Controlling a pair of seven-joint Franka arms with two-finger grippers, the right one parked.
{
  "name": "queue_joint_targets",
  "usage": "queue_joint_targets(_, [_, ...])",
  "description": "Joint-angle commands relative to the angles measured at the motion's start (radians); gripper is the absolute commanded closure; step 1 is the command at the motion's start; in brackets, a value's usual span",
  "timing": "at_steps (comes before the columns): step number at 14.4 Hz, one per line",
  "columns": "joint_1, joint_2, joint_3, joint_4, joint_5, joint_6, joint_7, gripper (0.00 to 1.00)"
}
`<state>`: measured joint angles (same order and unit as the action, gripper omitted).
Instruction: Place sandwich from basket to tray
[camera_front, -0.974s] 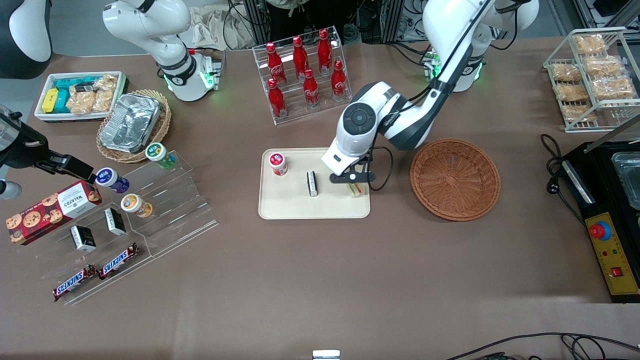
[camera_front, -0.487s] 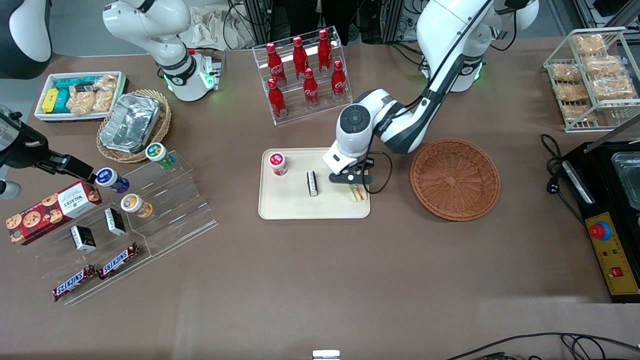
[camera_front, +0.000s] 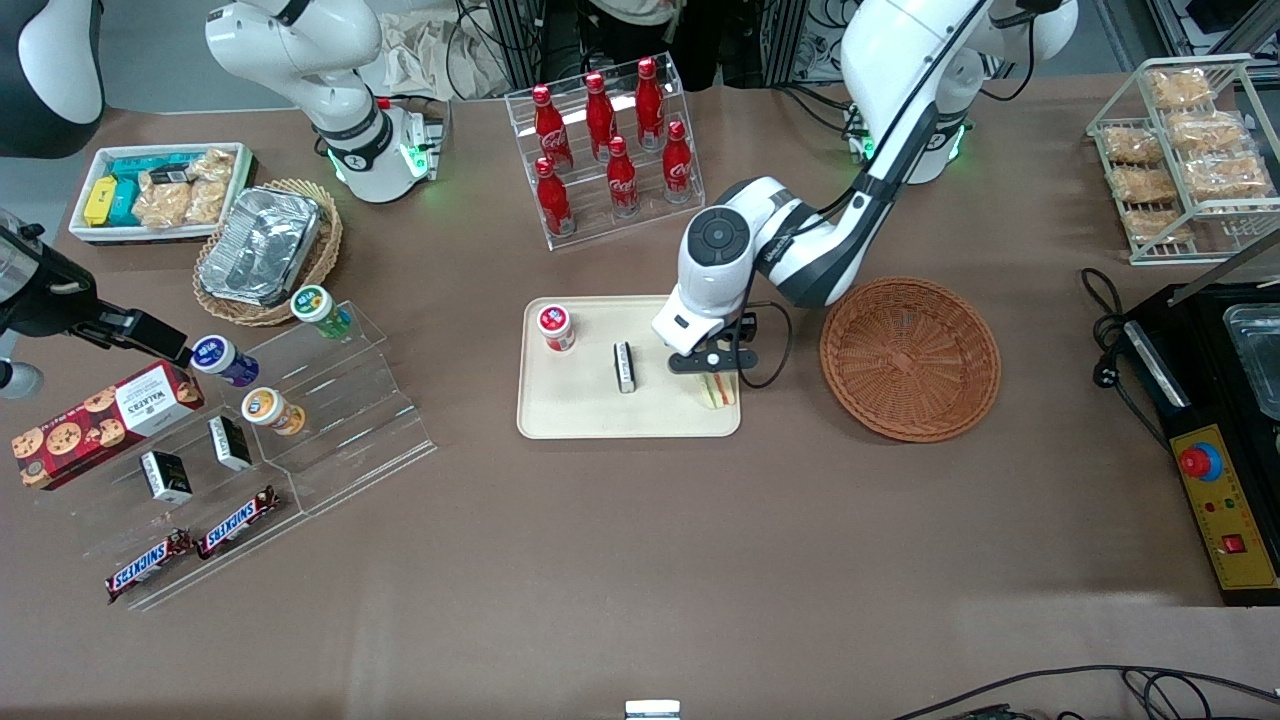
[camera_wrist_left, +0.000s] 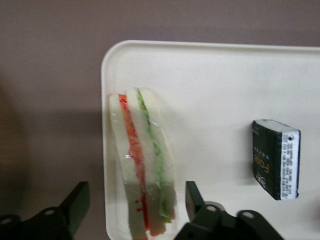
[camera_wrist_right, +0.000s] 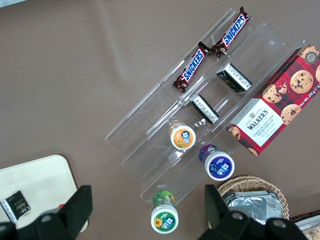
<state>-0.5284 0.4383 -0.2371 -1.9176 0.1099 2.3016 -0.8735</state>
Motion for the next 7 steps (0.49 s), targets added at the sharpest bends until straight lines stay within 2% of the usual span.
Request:
queue_joint_targets(1, [0.028,-0.041,0.01,0.031,0.017,-0.12,0.013,0.01])
queue_joint_targets(5, [0.166,-0.131,0.009,0.11,0.014,-0.414,0.235,0.01])
queue_joint_targets(7, [0.246,-0.206,0.009,0.109,0.014,-0.447,0.345,0.01])
